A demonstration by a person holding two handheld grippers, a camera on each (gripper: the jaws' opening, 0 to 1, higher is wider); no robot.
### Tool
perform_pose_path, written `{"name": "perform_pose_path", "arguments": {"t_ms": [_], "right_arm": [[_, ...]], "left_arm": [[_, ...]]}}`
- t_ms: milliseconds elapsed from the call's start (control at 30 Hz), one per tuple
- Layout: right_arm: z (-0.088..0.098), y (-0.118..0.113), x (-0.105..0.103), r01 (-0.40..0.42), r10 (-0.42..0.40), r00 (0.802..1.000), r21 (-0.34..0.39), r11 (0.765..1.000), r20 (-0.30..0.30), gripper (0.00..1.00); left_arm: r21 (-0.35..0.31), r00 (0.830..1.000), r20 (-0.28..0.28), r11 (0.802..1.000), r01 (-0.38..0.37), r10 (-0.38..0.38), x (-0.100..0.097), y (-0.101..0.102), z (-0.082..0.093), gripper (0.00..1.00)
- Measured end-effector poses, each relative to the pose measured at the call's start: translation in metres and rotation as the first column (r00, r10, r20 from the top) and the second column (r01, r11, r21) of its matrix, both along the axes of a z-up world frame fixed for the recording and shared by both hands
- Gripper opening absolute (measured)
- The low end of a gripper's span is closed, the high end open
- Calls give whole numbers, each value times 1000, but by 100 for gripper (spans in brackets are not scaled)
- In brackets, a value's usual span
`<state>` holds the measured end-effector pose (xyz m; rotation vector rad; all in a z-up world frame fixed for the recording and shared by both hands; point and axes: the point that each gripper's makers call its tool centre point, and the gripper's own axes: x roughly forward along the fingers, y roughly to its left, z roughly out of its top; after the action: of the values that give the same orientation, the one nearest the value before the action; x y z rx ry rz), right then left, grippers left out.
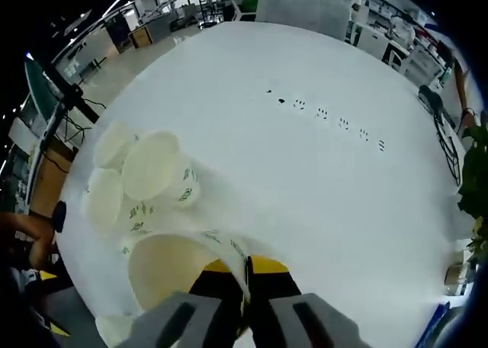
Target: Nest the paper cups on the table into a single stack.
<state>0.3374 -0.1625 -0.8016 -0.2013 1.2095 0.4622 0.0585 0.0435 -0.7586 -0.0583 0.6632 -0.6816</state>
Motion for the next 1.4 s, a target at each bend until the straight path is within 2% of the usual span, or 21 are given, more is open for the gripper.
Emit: {"name": "perform_pose_path", "arguments": {"t_ms": [133, 200, 267, 667, 800, 900, 1000, 1400], "right_arm": [[9, -6, -4, -5, 5, 1000, -3, 1000, 7, 0], [20, -10, -11, -11, 11, 1000, -6, 1000, 11, 0], [19, -9, -13, -16, 16, 1000, -8, 1000, 14, 0], [51, -8, -34, -88, 89, 996, -25, 996, 18, 0], [62, -1, -50, -130, 130, 991, -39, 991, 19, 0], [59, -2, -50, -164, 165, 986, -50, 985, 14, 0], [70, 7, -66, -195, 196, 981, -52, 979, 6, 0], [78, 28, -91, -296, 295, 955, -46, 954, -27, 0]], "left_arm": [[1, 1000, 8, 1000, 6, -6, 1, -1, 1, 68], [1, 1000, 12, 1000, 10, -10, 1, -2, 1, 68], [2, 1000, 15, 1000, 14, -14, 1, -3, 2, 68], [9, 998, 32, 999, 45, -45, -3, -8, 4, 68], [8, 998, 39, 999, 47, -48, -4, -8, 7, 68], [10, 998, 44, 999, 52, -52, -4, -8, 7, 68], [12, 997, 50, 998, 58, -59, -5, -9, 8, 68], [16, 997, 59, 998, 54, -55, -5, -7, 9, 67]]}}
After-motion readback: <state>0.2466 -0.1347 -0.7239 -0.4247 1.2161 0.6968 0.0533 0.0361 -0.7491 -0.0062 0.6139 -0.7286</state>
